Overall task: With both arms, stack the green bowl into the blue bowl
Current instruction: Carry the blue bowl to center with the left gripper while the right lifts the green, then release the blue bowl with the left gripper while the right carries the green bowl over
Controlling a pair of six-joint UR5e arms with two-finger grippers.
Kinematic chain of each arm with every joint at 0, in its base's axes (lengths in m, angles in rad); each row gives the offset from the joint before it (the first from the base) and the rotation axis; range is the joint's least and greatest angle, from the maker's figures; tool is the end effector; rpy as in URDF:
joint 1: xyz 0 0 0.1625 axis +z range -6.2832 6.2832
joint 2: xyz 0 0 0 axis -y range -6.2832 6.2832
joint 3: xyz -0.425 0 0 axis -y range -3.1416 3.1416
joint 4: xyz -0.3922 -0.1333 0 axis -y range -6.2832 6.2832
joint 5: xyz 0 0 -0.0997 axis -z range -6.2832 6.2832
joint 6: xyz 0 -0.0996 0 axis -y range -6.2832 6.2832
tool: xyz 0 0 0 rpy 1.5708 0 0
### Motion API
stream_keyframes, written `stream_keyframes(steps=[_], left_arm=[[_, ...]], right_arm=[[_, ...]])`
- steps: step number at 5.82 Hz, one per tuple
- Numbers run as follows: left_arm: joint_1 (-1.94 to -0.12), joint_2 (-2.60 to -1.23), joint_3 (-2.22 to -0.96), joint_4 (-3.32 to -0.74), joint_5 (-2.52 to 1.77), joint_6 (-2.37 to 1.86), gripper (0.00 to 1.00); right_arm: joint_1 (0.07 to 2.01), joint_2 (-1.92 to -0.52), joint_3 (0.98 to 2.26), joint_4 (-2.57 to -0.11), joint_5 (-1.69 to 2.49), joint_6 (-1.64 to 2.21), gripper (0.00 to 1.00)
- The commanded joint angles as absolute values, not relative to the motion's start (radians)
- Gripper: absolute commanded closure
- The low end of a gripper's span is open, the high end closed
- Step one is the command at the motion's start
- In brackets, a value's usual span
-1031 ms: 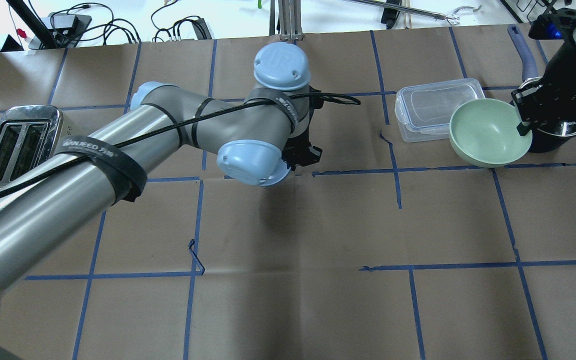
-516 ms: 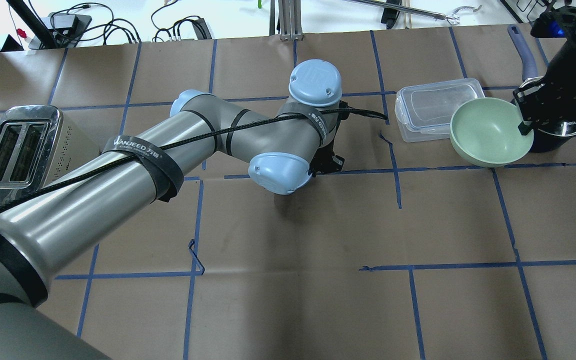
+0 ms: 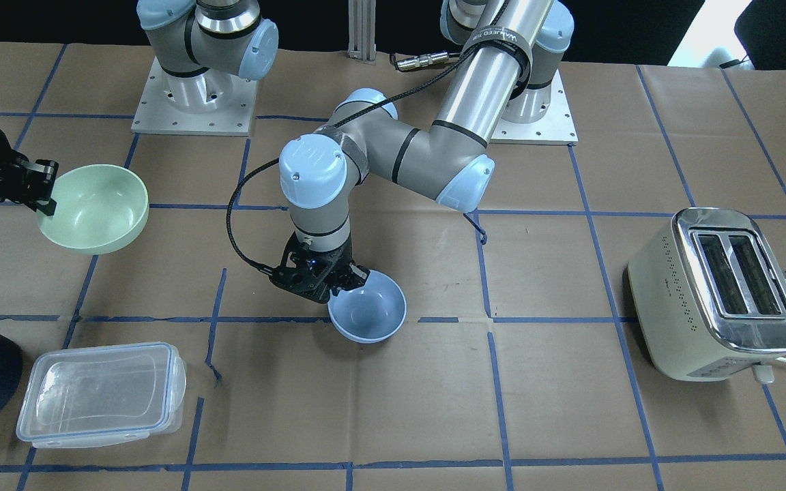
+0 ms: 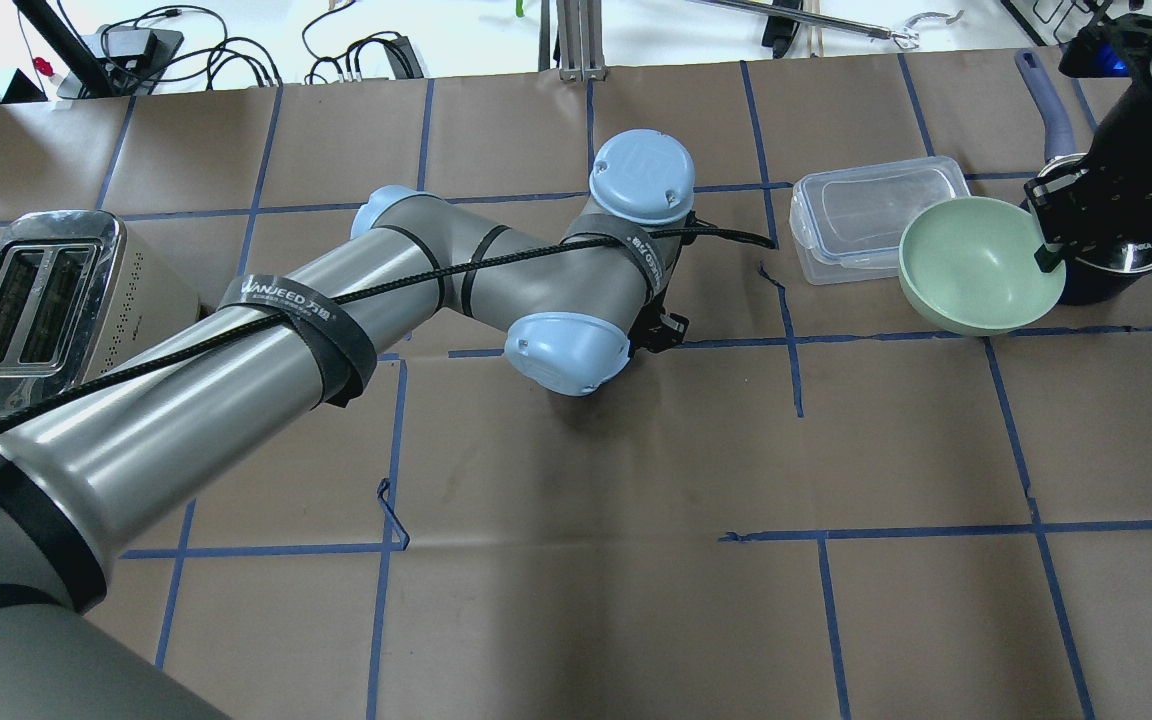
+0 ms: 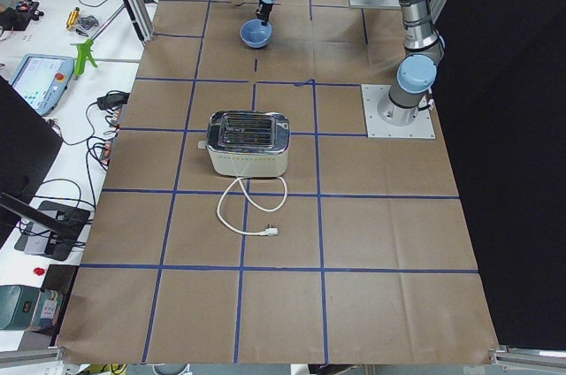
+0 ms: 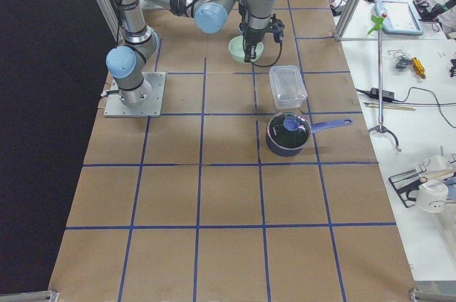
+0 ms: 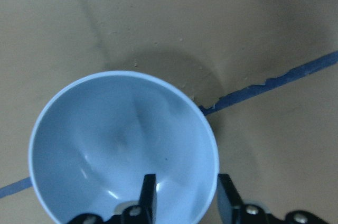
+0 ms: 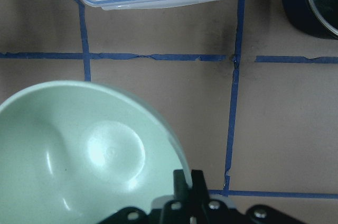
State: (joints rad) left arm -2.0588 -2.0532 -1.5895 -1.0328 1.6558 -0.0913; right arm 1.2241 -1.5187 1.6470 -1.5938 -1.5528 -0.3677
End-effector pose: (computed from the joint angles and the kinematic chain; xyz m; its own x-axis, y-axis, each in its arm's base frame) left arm -0.4124 -0.5107 0.2551 -0.9206 0.3820 -0.0811 0.3862 0.9213 -0.0445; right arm -0.0428 -0.5160 0.4272 -0.9984 -0.0175 -0.0545 -0.0225 0.9955 0.0916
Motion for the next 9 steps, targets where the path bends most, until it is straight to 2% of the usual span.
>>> stream_keyframes(steps=[1,3,4,6,9], left_arm=[[-2.018,-1.905,-1.569,-1.211,1.658,-0.081,0.02],[-1.820,-1.707,-1.556,-1.403,1.553,-0.072,0.02],[-1.772,-1.651,-1.554,-1.489,1.558,-0.033,0.02],[-1.662,-1.605,-1.569,-1.511,1.557,-0.022,0.02],[-1.620,-1.583,-1.557,-1.580,1.560,0.047,0.02]], right_arm=[[1.224,-1.520,1.647,-1.594,-1.542,-0.365,0.92],[1.247,-1.520,1.648,-1.594,-1.490,-0.286,0.92],[1.320,-1.514,1.647,-1.609,-1.486,-0.202,0.92],[1.486,-1.496,1.647,-1.658,-1.485,0.023,0.92],[1.733,-1.396,1.647,-1.826,-1.433,0.390,0.92]])
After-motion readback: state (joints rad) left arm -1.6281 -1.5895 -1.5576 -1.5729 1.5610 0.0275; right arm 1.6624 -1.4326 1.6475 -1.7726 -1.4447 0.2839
